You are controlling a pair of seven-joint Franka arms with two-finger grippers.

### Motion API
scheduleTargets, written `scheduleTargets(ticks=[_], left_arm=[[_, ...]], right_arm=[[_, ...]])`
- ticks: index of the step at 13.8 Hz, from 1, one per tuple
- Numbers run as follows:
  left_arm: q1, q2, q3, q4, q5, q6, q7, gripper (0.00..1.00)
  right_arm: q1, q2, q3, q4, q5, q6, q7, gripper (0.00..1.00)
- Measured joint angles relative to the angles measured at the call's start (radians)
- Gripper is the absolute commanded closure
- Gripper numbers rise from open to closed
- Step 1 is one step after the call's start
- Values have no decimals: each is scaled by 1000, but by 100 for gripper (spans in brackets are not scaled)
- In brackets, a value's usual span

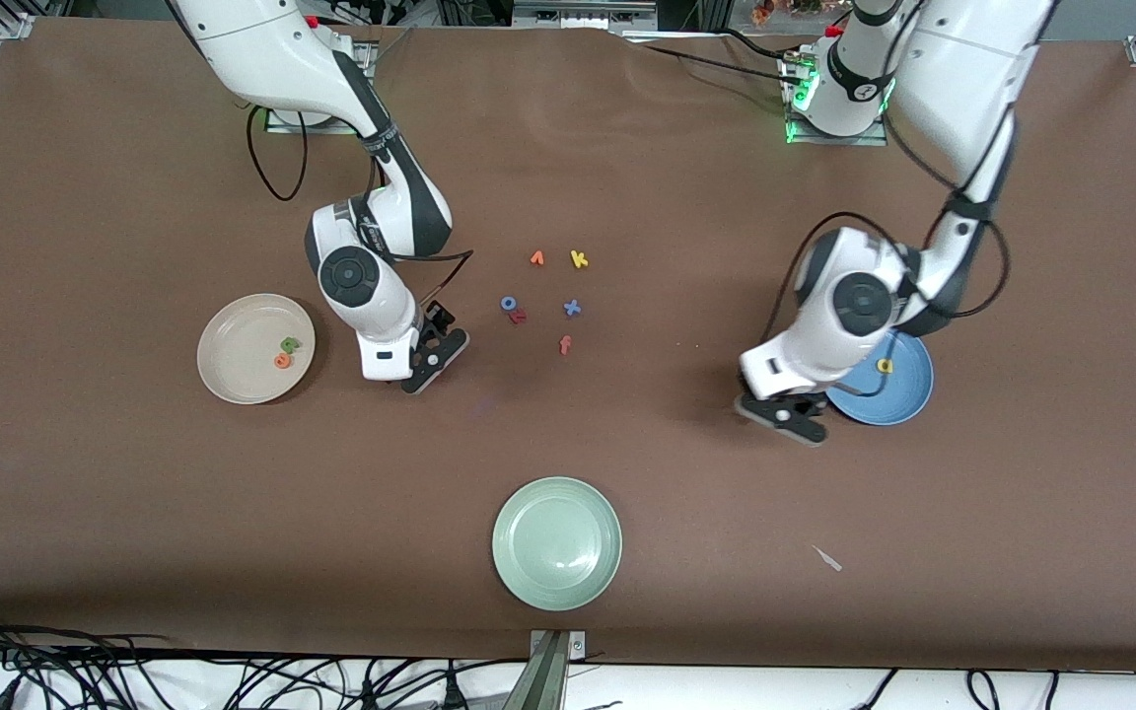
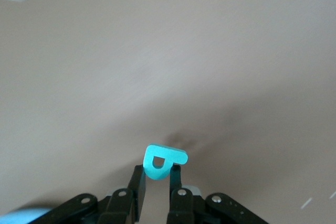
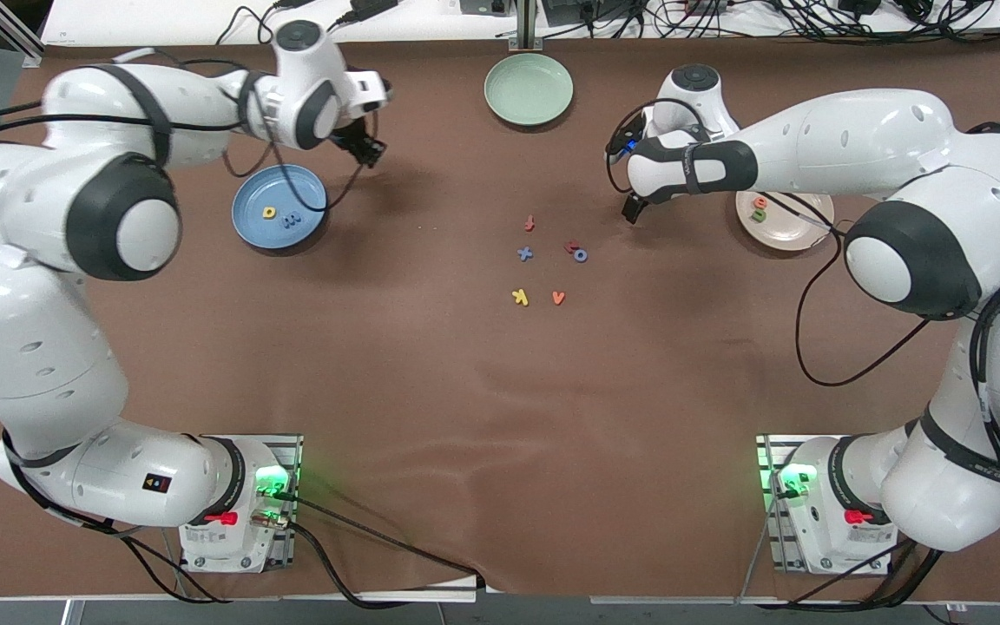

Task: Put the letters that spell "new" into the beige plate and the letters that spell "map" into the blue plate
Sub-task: 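Grasp the cyan b with the left gripper while the right gripper reaches the pink w, then place the cyan b on the blue plate while the right gripper grasps the w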

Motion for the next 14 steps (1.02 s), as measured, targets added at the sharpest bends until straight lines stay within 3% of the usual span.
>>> scheduleTargets(ticks=[3, 5, 6, 9, 10, 11, 13, 14], left_arm=[[121, -104, 0, -129, 0, -29, 123, 85], [175, -142, 0, -180, 0, -59, 181, 85], [203, -153, 0, -201, 0, -61, 213, 85], [256, -158, 0, -226, 0, -61, 271, 82], [257, -158, -1, -226, 0, -60, 272, 81], [256, -158, -6, -226, 0, -57, 272, 76], [251, -155, -8, -220, 0, -43, 271, 63], [249, -150, -8, -214, 0, -33, 271, 52]], right_arm=[[2, 9, 4, 0, 0, 8, -30, 28], [2, 9, 3, 0, 0, 12, -47, 48], [1, 10, 3, 0, 0, 15, -51, 53], [1, 10, 2, 2, -1, 20, -54, 54], [1, 11, 2, 2, -1, 21, -57, 61], [1, 12, 2, 2, -1, 26, -62, 71], [1, 12, -2, 3, -3, 38, -72, 77], [1, 12, -3, 3, -2, 38, -75, 84]])
